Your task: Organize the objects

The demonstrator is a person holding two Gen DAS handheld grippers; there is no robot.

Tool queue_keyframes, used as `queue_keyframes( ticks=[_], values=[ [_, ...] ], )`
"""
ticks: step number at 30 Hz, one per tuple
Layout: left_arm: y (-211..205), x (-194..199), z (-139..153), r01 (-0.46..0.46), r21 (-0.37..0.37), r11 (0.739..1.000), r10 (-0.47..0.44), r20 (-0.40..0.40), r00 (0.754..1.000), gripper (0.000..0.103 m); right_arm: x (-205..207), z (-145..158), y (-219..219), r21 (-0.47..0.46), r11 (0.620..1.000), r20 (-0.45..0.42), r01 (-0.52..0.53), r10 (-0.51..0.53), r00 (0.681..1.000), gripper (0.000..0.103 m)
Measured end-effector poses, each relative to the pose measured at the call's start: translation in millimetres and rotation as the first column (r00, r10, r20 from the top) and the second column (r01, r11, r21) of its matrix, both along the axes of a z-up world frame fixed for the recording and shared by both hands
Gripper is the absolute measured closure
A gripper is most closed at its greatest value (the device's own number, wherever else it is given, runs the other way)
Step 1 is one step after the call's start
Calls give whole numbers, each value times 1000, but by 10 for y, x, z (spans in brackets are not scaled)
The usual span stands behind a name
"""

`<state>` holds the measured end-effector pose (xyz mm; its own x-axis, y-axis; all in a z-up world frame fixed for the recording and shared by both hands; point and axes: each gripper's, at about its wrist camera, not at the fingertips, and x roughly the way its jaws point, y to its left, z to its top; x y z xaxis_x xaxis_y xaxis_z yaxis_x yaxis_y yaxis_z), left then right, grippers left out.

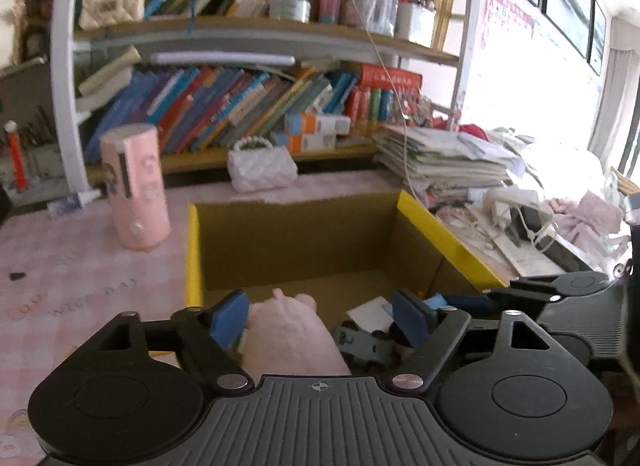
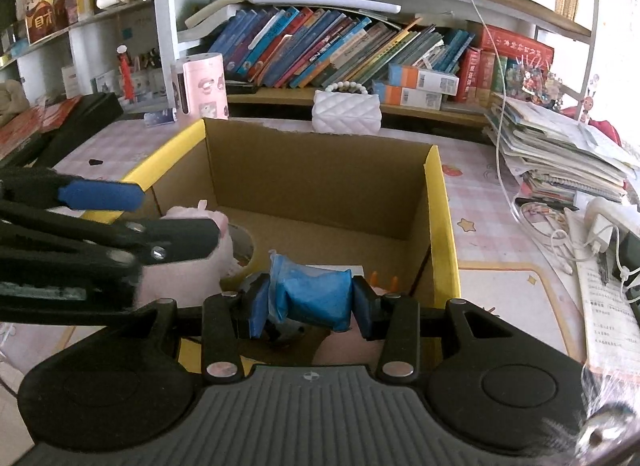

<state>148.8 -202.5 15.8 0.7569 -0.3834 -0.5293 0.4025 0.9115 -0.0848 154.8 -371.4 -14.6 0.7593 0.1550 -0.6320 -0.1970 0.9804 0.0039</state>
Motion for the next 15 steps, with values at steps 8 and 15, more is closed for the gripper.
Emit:
queue_keyframes(
  ticks=[8, 15],
  values=[
    [331, -266, 162, -132, -11, 991, 132, 51, 990, 14, -44, 19, -29, 43, 996, -14, 74, -73, 997, 44],
    [726, -500, 134, -250, 15, 968, 250, 37, 968, 14, -303, 152, 137, 85, 989, 15, 118, -119, 993, 37]
  ],
)
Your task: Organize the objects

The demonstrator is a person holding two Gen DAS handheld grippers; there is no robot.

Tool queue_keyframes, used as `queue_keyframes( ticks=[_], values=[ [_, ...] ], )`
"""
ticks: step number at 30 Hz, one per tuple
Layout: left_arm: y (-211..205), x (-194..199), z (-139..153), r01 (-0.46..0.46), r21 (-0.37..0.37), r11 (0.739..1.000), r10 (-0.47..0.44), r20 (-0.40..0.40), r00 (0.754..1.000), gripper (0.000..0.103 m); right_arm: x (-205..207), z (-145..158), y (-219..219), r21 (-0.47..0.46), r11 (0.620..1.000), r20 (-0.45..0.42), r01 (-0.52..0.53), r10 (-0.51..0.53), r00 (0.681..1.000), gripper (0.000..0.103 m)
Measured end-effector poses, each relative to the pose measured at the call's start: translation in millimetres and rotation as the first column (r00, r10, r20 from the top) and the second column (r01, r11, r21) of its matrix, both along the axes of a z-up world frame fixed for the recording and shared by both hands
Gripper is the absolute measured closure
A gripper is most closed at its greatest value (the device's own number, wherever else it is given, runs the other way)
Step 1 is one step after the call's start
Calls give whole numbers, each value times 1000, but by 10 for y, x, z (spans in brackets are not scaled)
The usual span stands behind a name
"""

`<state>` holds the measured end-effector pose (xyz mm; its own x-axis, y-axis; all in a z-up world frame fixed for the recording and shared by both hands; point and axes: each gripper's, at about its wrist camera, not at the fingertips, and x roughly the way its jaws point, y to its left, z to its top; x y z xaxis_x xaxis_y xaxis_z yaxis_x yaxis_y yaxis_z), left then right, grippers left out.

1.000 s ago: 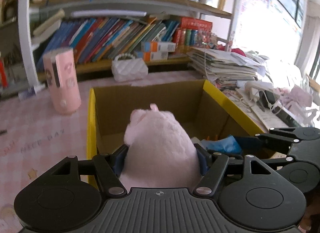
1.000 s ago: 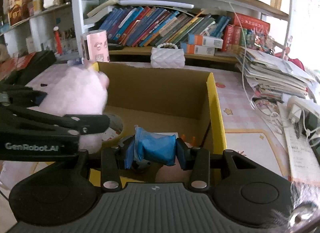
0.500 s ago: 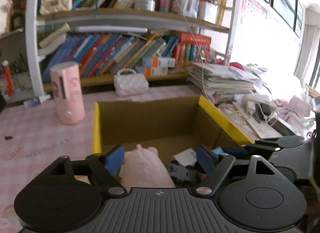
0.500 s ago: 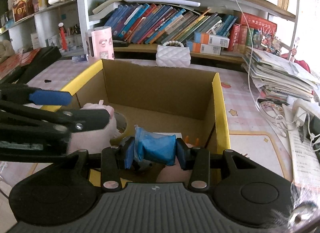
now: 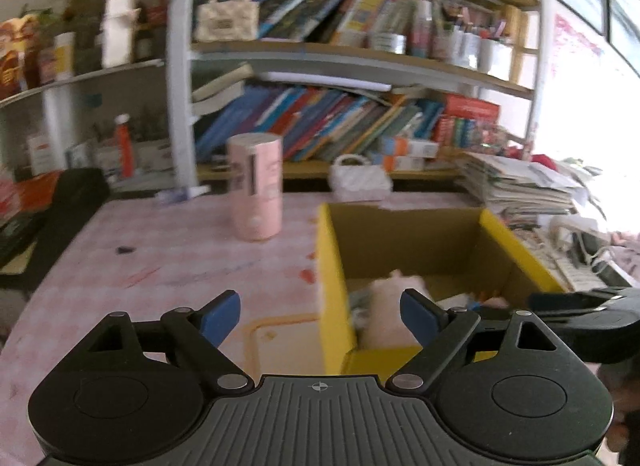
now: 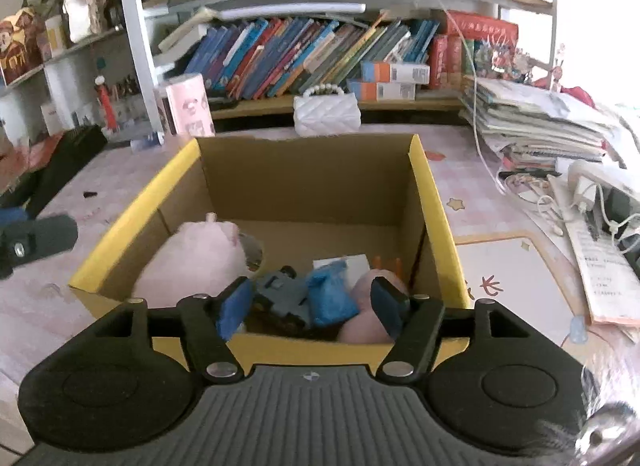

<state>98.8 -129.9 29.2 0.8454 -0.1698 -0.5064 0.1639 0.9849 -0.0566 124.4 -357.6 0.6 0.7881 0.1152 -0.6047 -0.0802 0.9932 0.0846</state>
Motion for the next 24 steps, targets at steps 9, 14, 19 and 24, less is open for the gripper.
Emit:
queue_keyframes(
  ticks=[9, 14, 19, 24],
  values=[
    [476, -404, 43, -43, -23, 999, 43, -1, 999, 13, -437, 288, 500, -10, 999, 83, 53, -52, 995, 11],
    [663, -633, -9, -78, -17, 997, 78, -21, 997, 10, -780, 260, 799, -7, 992, 92, 122, -121, 988, 4],
    [796, -822, -80, -111, 39, 993, 113, -45, 993, 8, -985, 152, 1055, -42, 993, 38, 109, -108, 993, 3],
    [937, -998, -124, -131, 49, 990, 134, -61, 989, 4, -1188, 108, 1250, -66, 993, 36, 101, -99, 994, 0]
  ],
)
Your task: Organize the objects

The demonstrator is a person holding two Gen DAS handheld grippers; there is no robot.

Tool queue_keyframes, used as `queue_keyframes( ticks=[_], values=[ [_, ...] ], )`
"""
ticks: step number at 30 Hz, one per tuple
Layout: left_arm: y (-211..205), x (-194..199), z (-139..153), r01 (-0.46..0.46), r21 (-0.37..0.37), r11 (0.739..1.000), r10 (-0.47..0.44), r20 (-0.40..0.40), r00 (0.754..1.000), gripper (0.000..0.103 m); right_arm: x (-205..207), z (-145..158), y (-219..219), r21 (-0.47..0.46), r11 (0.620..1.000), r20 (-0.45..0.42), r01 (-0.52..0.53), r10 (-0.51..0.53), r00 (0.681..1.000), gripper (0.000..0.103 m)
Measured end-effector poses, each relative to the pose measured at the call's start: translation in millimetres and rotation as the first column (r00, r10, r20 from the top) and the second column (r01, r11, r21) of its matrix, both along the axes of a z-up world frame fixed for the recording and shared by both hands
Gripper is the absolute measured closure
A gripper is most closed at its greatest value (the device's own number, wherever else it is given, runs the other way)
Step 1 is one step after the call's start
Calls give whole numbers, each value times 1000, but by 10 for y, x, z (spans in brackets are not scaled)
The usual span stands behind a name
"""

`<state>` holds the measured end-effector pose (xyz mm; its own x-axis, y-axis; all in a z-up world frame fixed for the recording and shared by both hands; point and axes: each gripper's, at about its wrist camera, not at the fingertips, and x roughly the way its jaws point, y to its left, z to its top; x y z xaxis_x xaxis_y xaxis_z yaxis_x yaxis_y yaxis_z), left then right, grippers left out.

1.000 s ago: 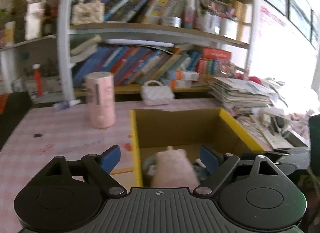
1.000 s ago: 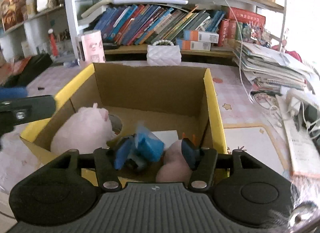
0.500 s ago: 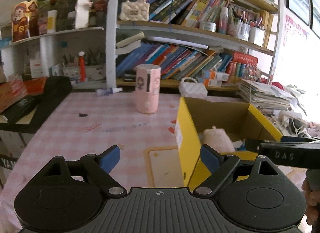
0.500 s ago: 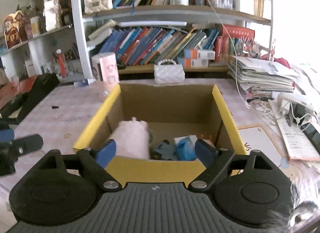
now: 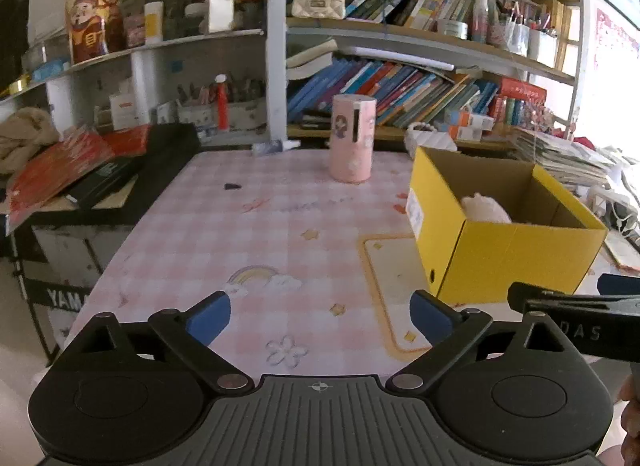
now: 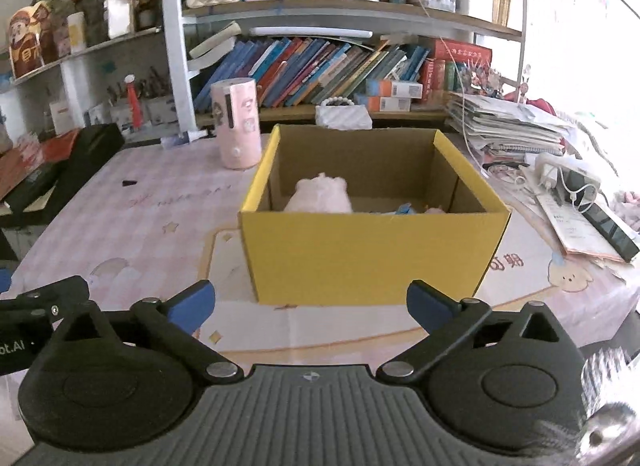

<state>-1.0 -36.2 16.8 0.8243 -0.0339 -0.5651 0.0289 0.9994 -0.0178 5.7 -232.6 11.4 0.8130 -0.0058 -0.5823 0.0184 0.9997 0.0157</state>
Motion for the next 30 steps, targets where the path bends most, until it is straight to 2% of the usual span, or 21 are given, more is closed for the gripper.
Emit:
queue_keyframes(
  ticks=[15, 30],
  values=[
    [188, -331, -192, 7, -7, 1000, -7, -75, 997, 4, -381, -179, 317, -43, 999, -63, -6, 3, 998, 0],
    [174, -381, -196, -12, 3, 1000, 13, -86, 996, 3, -471, -183, 367, -67, 998, -80, 0, -5, 997, 0]
  ],
)
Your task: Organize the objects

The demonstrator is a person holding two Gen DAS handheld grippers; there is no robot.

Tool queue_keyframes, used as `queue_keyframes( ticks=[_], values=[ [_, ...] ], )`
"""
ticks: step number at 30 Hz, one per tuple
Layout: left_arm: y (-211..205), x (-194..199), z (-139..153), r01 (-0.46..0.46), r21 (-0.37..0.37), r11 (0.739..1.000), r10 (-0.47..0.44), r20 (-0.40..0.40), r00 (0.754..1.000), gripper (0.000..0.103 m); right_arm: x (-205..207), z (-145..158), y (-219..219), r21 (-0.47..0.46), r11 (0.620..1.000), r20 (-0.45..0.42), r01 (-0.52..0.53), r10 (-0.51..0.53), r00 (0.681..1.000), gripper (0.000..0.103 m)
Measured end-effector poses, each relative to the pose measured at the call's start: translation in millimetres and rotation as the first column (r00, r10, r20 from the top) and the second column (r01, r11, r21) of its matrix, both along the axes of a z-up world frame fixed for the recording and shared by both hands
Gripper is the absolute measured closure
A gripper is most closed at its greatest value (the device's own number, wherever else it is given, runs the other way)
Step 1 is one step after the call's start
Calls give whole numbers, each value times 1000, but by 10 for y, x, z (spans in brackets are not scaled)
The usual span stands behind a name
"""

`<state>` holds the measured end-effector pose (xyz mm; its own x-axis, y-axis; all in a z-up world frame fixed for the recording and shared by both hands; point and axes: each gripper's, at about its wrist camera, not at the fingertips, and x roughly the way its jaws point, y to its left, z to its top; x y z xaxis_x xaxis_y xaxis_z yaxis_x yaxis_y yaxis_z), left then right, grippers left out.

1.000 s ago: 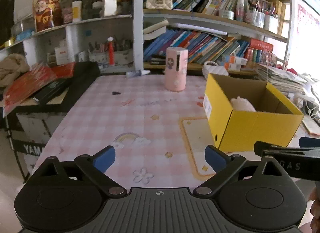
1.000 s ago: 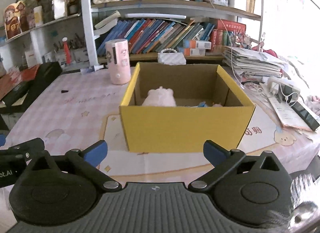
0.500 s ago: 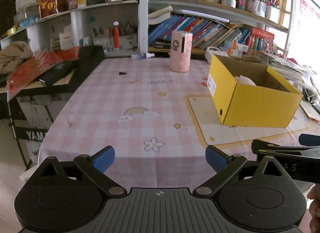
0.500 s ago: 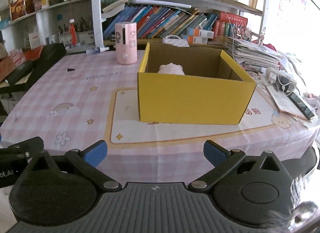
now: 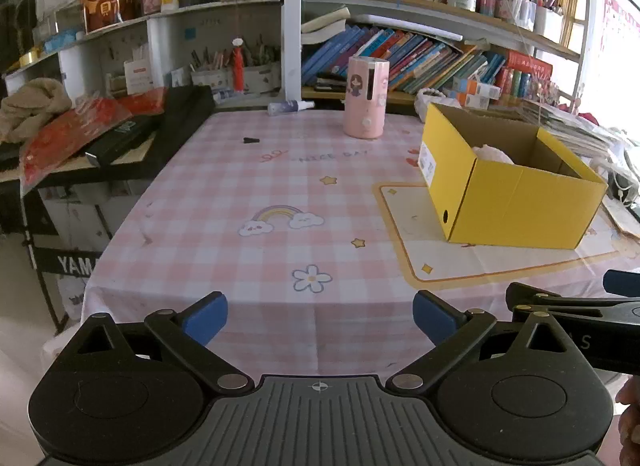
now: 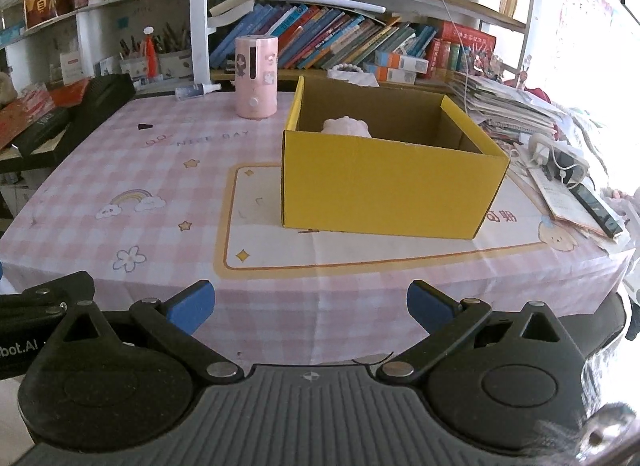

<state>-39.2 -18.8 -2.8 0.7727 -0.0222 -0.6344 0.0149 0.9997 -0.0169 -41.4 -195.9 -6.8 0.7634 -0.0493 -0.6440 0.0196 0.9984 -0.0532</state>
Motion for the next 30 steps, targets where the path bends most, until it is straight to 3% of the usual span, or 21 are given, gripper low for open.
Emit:
queue_keyframes(
  ticks=[30],
  values=[
    [-37, 18, 28, -12, 25, 1000, 12, -17, 1000, 0, 19, 15, -50, -8, 1000, -8, 18, -18, 1000, 0]
  ],
)
